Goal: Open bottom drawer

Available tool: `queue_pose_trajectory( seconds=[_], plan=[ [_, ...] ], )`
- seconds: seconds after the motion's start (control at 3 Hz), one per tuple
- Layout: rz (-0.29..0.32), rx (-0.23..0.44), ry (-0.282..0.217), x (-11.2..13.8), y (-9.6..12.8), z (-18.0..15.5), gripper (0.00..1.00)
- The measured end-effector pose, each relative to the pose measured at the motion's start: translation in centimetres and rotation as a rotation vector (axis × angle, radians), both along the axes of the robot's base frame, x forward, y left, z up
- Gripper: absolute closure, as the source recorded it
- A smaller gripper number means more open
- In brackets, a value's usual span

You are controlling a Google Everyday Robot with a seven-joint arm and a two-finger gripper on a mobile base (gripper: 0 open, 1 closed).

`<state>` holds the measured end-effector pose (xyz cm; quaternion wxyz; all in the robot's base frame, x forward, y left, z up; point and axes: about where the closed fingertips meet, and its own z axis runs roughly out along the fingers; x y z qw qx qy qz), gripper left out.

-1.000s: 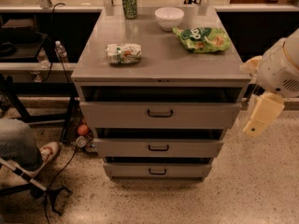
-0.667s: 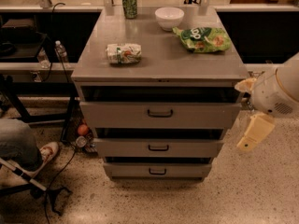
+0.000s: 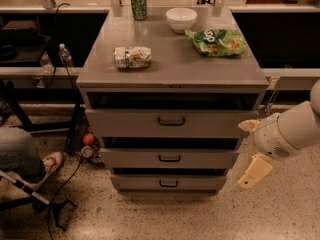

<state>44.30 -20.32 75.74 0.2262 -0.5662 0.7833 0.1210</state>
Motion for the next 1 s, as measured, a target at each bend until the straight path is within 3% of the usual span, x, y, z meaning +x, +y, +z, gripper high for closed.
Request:
queue_pose_trajectory(
  seconds=[0.33, 0.67, 1.0],
  plan=[
    [0.0, 0.0, 0.0, 0.0, 0.0, 0.0, 0.0],
    [0.021, -0.056, 0.001, 0.1, -0.4, -3.3, 0.0],
    [0.045, -0.085, 0.013, 0.6, -1.7, -9.2, 0.0]
  ],
)
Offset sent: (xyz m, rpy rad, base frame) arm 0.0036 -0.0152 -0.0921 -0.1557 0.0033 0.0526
